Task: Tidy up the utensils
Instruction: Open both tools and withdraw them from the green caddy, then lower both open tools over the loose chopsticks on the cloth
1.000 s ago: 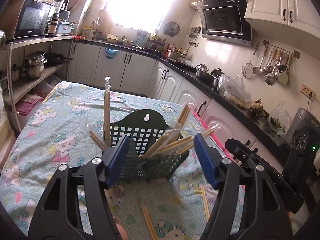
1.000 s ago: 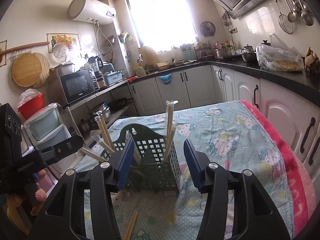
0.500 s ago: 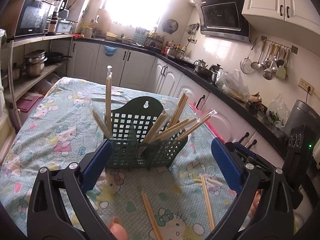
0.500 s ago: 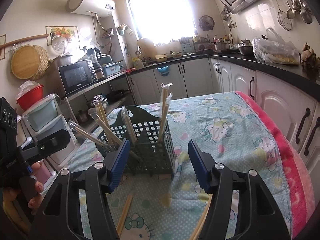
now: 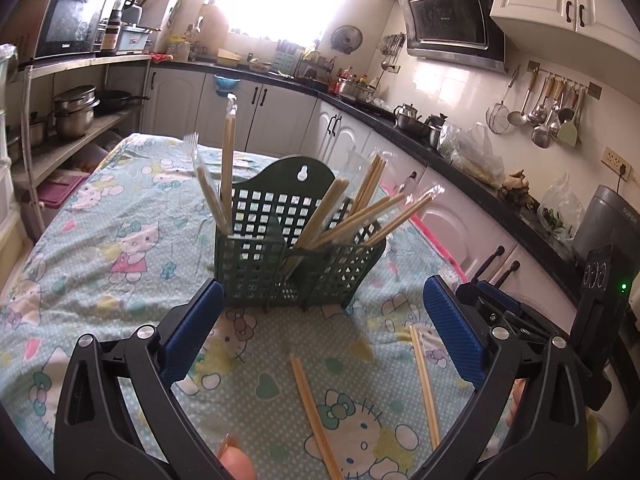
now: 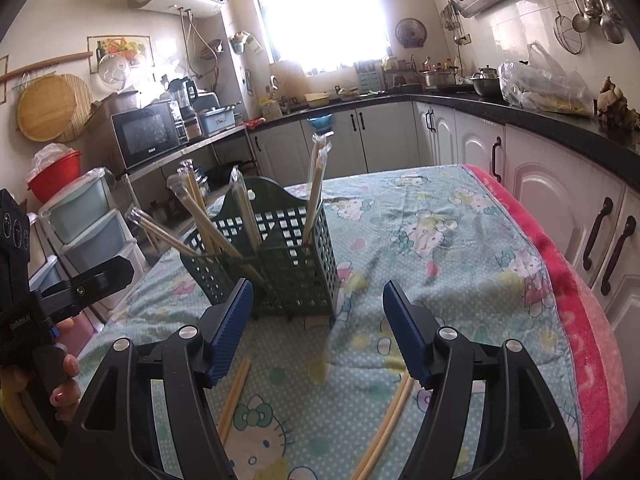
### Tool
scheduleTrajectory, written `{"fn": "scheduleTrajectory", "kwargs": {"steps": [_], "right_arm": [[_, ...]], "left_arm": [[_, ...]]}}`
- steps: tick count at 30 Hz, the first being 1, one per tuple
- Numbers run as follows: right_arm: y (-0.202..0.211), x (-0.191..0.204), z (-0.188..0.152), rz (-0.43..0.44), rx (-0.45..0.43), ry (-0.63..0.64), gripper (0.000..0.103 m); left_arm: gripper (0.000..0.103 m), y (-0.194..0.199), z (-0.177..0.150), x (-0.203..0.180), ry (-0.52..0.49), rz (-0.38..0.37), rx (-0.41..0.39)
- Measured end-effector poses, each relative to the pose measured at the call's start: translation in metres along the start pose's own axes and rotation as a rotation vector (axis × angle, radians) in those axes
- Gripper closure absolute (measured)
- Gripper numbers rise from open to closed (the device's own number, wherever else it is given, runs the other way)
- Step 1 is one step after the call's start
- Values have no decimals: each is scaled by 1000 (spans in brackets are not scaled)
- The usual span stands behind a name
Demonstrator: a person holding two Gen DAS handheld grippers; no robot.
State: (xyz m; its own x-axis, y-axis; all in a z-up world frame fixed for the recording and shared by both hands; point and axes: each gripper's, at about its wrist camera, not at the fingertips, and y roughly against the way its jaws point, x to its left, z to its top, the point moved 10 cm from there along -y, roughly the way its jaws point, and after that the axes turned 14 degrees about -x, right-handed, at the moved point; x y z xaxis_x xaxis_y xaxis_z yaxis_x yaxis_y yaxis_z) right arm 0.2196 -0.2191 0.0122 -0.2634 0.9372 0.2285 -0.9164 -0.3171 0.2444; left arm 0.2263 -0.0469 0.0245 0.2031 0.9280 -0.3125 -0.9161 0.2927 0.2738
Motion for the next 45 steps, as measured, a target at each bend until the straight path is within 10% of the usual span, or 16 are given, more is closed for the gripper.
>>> {"fn": "scheduleTrajectory", "kwargs": {"steps": [33,45], "right_arm": [[-9,-49,-86,-87,244,-50,38],[-43,-69,-97,-125,347,-62,43]], "left_arm": [[11,-27,-90,11,-1,16,219],[30,-46,-126,9,58,-24,363]]}}
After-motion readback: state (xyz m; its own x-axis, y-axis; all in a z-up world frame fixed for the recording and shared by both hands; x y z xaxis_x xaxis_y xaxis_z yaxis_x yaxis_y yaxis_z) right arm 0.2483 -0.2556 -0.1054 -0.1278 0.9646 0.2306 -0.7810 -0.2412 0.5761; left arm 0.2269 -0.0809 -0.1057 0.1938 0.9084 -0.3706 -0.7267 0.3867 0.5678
